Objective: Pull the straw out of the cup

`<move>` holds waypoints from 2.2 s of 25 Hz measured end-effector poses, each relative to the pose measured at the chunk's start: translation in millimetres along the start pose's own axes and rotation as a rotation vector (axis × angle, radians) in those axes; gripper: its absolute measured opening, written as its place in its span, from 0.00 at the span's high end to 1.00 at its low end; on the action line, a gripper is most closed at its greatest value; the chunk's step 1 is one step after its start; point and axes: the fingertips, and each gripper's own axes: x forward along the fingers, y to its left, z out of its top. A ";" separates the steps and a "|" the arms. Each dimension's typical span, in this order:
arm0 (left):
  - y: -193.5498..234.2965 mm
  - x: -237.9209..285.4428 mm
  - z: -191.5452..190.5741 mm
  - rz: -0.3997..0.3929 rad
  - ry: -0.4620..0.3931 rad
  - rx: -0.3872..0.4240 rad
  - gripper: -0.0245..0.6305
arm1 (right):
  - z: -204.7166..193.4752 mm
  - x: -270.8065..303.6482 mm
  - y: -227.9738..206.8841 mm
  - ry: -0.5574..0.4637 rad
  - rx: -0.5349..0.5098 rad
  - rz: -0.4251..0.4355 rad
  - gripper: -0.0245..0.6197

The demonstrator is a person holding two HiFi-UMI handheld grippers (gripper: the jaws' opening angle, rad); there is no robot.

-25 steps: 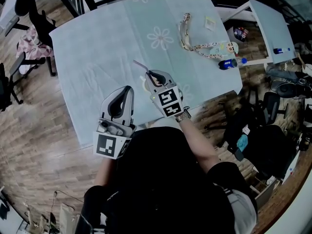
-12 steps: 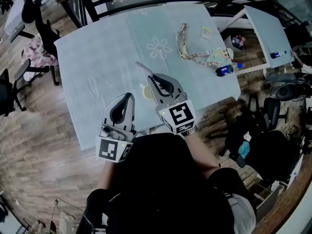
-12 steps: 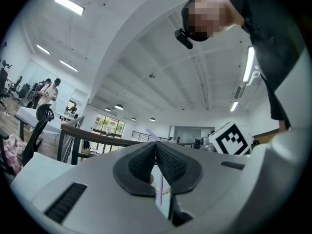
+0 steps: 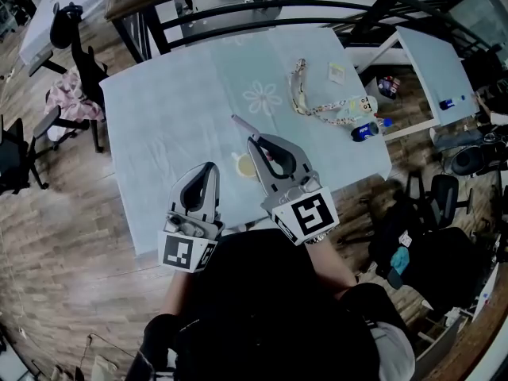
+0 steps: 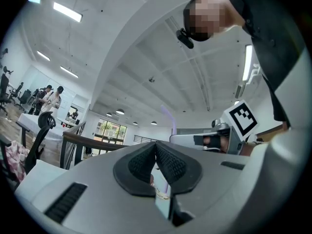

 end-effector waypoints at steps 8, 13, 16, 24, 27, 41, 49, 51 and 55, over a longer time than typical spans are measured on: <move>5.8 -4.3 16.6 0.024 -0.003 0.057 0.94 | 22.4 -12.6 2.7 -0.072 0.012 0.002 0.91; 7.0 -5.3 24.3 0.030 -0.011 0.070 0.94 | 30.4 -15.1 0.2 -0.102 0.025 -0.001 0.91; 6.9 -8.7 25.2 0.031 -0.013 0.069 0.94 | 34.2 -18.5 2.3 -0.125 0.040 -0.006 0.91; 3.3 -8.9 35.5 0.017 -0.051 0.054 0.94 | 43.3 -22.6 11.9 -0.170 0.050 0.041 0.91; 3.8 -9.8 35.3 0.021 -0.052 0.056 0.94 | 46.7 -22.6 14.8 -0.180 0.058 0.055 0.91; 7.5 -14.6 35.8 0.040 -0.065 0.061 0.94 | 55.7 -27.3 27.0 -0.192 0.054 0.089 0.91; 3.7 -13.3 33.6 0.030 -0.059 0.041 0.94 | 50.3 -27.8 28.2 -0.177 0.062 0.090 0.91; 3.2 -13.2 32.8 0.027 -0.057 0.043 0.94 | 48.2 -28.4 27.8 -0.173 0.064 0.088 0.91; 3.7 -13.9 30.3 0.022 -0.046 0.053 0.94 | 46.6 -28.4 27.4 -0.168 0.066 0.087 0.91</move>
